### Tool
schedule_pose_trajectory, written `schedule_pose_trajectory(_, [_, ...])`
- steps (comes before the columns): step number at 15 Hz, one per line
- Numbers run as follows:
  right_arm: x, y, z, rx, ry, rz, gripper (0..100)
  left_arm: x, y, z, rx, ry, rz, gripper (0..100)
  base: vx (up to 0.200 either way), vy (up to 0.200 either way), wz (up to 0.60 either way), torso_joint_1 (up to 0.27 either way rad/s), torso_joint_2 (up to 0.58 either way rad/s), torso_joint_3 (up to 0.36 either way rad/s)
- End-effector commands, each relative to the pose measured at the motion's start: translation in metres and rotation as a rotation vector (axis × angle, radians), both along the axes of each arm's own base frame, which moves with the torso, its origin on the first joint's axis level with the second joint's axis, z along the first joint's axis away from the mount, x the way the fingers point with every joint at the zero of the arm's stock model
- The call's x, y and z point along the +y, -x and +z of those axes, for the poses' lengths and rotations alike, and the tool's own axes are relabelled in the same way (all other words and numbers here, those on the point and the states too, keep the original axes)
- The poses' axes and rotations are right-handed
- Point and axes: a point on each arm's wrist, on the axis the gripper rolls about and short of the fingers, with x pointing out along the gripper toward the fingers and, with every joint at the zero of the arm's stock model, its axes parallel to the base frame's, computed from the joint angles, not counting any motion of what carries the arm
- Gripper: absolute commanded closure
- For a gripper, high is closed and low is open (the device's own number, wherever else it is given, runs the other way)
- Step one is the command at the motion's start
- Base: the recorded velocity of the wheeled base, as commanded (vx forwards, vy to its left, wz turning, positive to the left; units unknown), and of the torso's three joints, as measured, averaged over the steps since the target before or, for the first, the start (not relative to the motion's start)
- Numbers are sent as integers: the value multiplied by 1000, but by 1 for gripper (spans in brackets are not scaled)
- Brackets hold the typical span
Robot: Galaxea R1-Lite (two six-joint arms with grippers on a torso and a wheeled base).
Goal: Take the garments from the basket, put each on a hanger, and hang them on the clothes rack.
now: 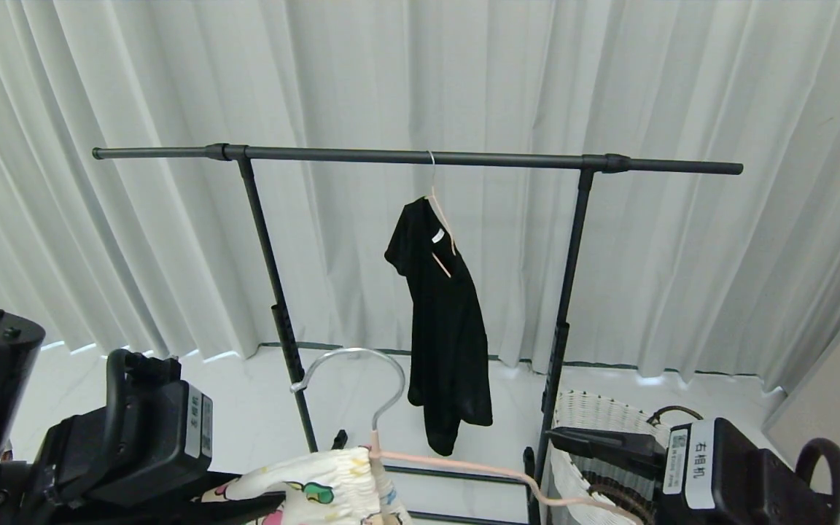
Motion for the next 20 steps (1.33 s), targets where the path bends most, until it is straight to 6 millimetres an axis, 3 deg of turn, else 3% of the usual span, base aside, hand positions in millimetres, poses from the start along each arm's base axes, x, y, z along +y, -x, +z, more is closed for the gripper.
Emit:
schedule_pose_trajectory(1, [-5, -1, -2, -1, 4, -18, 0, 9, 0, 0, -13, 3, 62, 100, 0, 0, 0, 0, 0, 0])
schedule_pose_trajectory(4, [-17, -3, -13, 18, 42, -50, 0, 27, -4, 5, -46, 17, 193, 100, 0, 0, 0, 0, 0, 0])
schedule_pose_trajectory(7, [-14, -6, -19, 54, 55, -64, 0, 29, -6, 21, -125, 51, 210, 100, 0, 0, 0, 0, 0, 0])
schedule_pose_trajectory(9, [-3, -11, -25, 134, 45, -89, 0, 28, -5, 30, -156, 71, 200, 100, 0, 0, 0, 0, 0, 0])
schedule_pose_trajectory(12, [37, -29, -28, 326, -69, -218, 0, 27, 2, 38, -182, 98, 196, 100, 0, 0, 0, 0, 0, 0])
schedule_pose_trajectory(15, [64, -42, -39, 352, -66, -284, 0, 25, 4, 42, -198, 108, 169, 100, 0, 0, 0, 0, 0, 0])
schedule_pose_trajectory(20, [87, -47, -59, 348, -9, -303, 0, 22, 3, 48, -214, 118, 153, 100, 0, 0, 0, 0, 0, 0])
